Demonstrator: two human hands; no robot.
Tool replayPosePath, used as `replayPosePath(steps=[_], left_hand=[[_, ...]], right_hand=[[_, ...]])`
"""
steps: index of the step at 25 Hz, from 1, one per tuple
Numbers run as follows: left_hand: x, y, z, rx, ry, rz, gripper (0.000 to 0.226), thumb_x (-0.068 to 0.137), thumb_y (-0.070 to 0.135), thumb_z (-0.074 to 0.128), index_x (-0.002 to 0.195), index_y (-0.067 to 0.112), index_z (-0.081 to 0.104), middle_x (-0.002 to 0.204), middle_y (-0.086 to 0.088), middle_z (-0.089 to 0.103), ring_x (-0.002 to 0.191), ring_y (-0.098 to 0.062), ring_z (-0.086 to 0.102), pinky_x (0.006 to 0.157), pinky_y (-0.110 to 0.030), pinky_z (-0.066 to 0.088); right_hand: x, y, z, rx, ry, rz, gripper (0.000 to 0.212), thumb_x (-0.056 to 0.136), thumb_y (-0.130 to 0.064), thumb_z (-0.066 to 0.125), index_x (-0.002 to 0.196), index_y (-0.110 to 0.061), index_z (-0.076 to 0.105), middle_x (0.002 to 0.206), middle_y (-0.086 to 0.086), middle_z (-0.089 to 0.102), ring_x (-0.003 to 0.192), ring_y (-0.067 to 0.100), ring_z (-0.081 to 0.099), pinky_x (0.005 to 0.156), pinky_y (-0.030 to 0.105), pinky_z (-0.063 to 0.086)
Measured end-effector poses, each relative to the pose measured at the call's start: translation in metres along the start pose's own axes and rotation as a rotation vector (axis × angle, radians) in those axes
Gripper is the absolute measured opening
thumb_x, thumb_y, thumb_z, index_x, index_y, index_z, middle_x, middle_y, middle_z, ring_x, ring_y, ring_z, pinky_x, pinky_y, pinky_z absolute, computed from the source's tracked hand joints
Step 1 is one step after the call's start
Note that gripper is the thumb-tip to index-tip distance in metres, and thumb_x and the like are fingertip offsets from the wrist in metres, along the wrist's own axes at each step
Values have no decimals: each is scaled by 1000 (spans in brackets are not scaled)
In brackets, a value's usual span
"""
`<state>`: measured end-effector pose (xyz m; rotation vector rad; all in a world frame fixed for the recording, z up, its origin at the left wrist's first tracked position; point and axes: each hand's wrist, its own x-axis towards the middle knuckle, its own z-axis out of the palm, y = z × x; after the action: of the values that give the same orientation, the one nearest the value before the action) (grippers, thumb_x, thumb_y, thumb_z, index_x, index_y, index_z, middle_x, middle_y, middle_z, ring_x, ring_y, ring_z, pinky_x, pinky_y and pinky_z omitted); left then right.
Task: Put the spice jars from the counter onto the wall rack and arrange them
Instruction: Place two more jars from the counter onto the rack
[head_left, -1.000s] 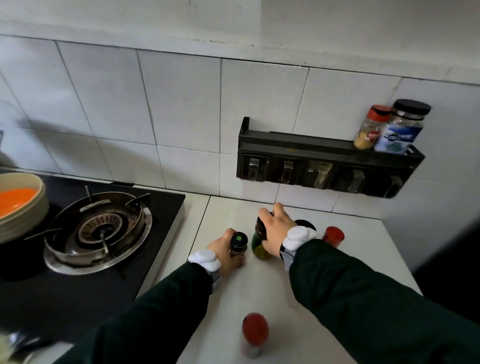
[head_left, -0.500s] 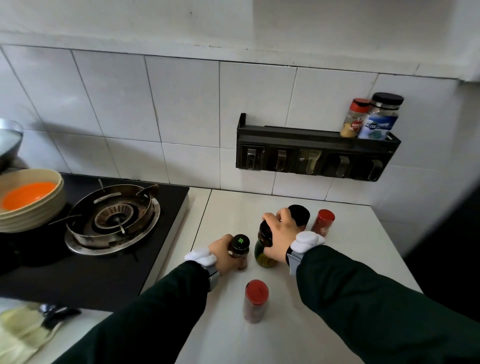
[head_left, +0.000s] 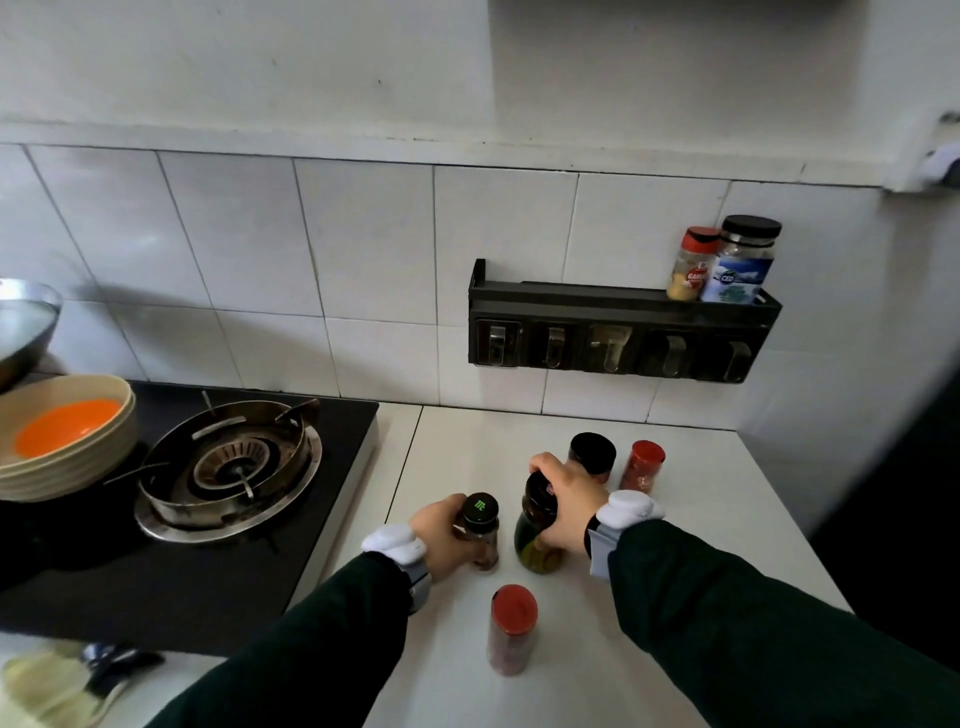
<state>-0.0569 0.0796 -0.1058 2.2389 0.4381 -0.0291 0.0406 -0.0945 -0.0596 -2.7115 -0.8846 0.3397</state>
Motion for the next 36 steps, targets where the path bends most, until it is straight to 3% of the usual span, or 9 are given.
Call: replayPosePath(steps=[6, 14, 17, 20, 22, 27, 30, 33, 36], left_hand=[[13, 65, -48, -15, 75, 177, 41, 63, 22, 82, 98, 28, 61, 94, 3, 71, 88, -16, 67, 76, -26, 52], [64, 195, -123, -110, 222, 423, 48, 60, 34, 81, 104, 27, 64, 96, 5, 74, 91, -13, 69, 86, -37, 56], [89, 242, -138, -107, 310, 500, 51, 63, 35, 81, 108, 23, 63, 100, 2, 73, 93, -15, 68, 89, -36, 54], [117, 272, -137, -121, 337, 516, 49, 68, 28, 81, 112, 20, 61, 105, -2, 72, 96, -19, 67, 89, -35, 52], [139, 284, -130, -96, 330, 511, 47, 69, 27, 80, 112, 19, 61, 106, -3, 71, 97, -20, 66, 90, -36, 52], [187, 292, -102, -33, 285, 476, 43, 71, 25, 78, 110, 18, 61, 104, -3, 70, 95, -21, 64, 80, -27, 46], [206, 289, -92, 35, 268, 467, 43, 70, 28, 78, 108, 18, 61, 103, -4, 70, 95, -23, 64, 78, -27, 46], [222, 284, -86, 72, 258, 445, 46, 70, 29, 78, 110, 17, 61, 105, -6, 69, 97, -24, 64, 79, -28, 47], [228, 280, -82, 82, 257, 443, 45, 71, 28, 78, 112, 16, 61, 105, -6, 70, 97, -24, 64, 79, -27, 46]], right_hand=[[-5, -8, -75, 177, 51, -28, 77, 59, -26, 87, 119, -32, 39, 115, 4, 53, 97, 23, 58, 76, 38, 59], [6, 4, -229, 241, 363, -108, 78, 56, -26, 89, 117, -33, 40, 117, 2, 57, 104, 21, 59, 85, 39, 57], [17, 17, -272, 209, 516, -118, 78, 54, -30, 90, 114, -34, 40, 114, 2, 58, 98, 23, 61, 77, 34, 55], [31, 30, -297, 272, 616, -96, 74, 59, -24, 89, 114, -37, 40, 115, 3, 54, 85, 26, 62, 59, 29, 52], [47, 42, -309, 200, 673, -94, 76, 60, -24, 88, 118, -35, 40, 119, 5, 53, 94, 24, 57, 71, 29, 48], [84, 67, -317, -31, 586, -89, 80, 58, -37, 85, 122, -34, 38, 119, 5, 56, 105, 27, 57, 90, 39, 50], [98, 78, -312, -215, 579, -31, 79, 55, -55, 80, 120, -38, 37, 112, -2, 62, 105, 26, 56, 98, 43, 39], [113, 86, -307, -263, 546, -7, 79, 53, -62, 77, 118, -40, 37, 108, -6, 62, 107, 25, 51, 99, 46, 26], [124, 91, -302, -305, 506, -17, 79, 53, -64, 75, 118, -41, 36, 109, -7, 64, 109, 24, 49, 98, 46, 23]])
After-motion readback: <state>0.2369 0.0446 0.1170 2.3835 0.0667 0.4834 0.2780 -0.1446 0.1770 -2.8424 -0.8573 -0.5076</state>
